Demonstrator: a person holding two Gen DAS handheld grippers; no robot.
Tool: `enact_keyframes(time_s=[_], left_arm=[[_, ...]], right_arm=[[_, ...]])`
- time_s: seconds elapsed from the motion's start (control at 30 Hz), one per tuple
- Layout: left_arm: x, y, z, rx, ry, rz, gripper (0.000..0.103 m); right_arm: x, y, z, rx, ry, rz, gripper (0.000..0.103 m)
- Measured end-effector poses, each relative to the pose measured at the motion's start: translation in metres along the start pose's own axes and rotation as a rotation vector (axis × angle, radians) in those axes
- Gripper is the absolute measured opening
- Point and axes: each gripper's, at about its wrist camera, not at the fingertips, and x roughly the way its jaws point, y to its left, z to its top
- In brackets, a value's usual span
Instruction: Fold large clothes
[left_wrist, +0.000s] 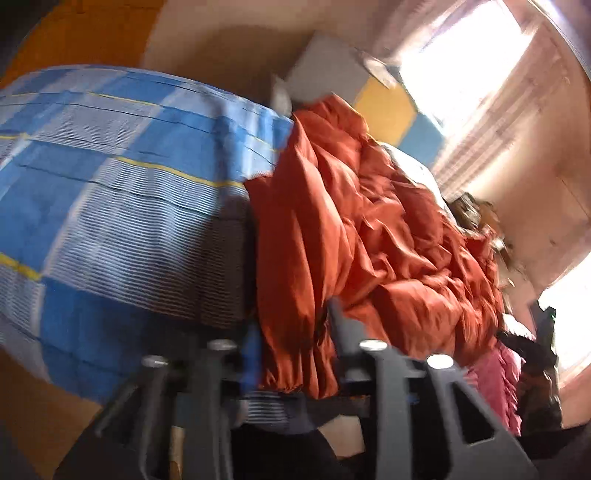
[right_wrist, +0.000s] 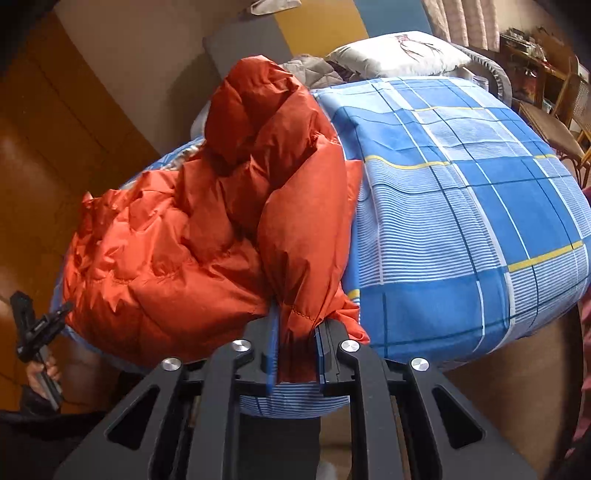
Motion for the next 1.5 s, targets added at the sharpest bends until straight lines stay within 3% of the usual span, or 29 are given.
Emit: enact_keyframes(time_s=[0.1,0.13,0.2,0.33,0.57,0.73,0.8,0.87,0.9,0.97,1.07,1.33,1.5], left_arm=[[-0.012,-0.002,0.012,0.006,-0.061,0.04,0.053],[-0.016,-0.005,0.016,0.021,-0.082,0.046,0.053],[-0.022,-0.016,0.024,0.058,-0.113,0.049,0.053],[-0.015,-0.05,0.042,0.133,-0.131,-0.032,0.054],[0.05,-0.111,0.067,0.24,-0.02,-0.127,0.071],[0.098,-0.132,0.078,0.26,0.074,-0.132,0.073],[0.108,-0.137,0.076,0.267,0.095,-0.122,0.07],[0.119,-0.144,0.075,0.295,0.122,-0.094,0.049],[0.122,-0.146,0.074,0.307,0.128,-0.079,0.043],[0.127,-0.148,0.074,0.321,0.13,-0.063,0.017],[0.12,-0.148,0.073,0.342,0.097,-0.046,0.003],[0.079,-0.153,0.079,0.35,-0.058,-0.053,0.001],[0.074,-0.156,0.092,0.337,-0.11,-0.036,0.001]], right_arm=[[-0.006,0.0,0.009,0.001,-0.035,-0.051,0.046],[-0.011,0.002,0.011,-0.005,-0.059,-0.059,0.05],[-0.022,0.007,0.018,-0.021,-0.116,-0.091,0.051],[-0.025,0.035,0.037,-0.086,-0.178,-0.09,0.051],[0.032,0.1,0.077,-0.203,-0.134,-0.057,0.051],[0.082,0.117,0.098,-0.247,-0.052,-0.108,0.051],[0.096,0.118,0.099,-0.261,-0.023,-0.123,0.049],[0.105,0.118,0.1,-0.268,-0.011,-0.136,0.041],[0.107,0.117,0.1,-0.266,-0.009,-0.134,0.031],[0.111,0.116,0.099,-0.268,-0.002,-0.125,0.022],[0.111,0.121,0.096,-0.302,-0.008,-0.135,0.006],[0.085,0.135,0.102,-0.31,-0.115,-0.153,0.002],[0.069,0.145,0.112,-0.309,-0.192,-0.175,0.002]])
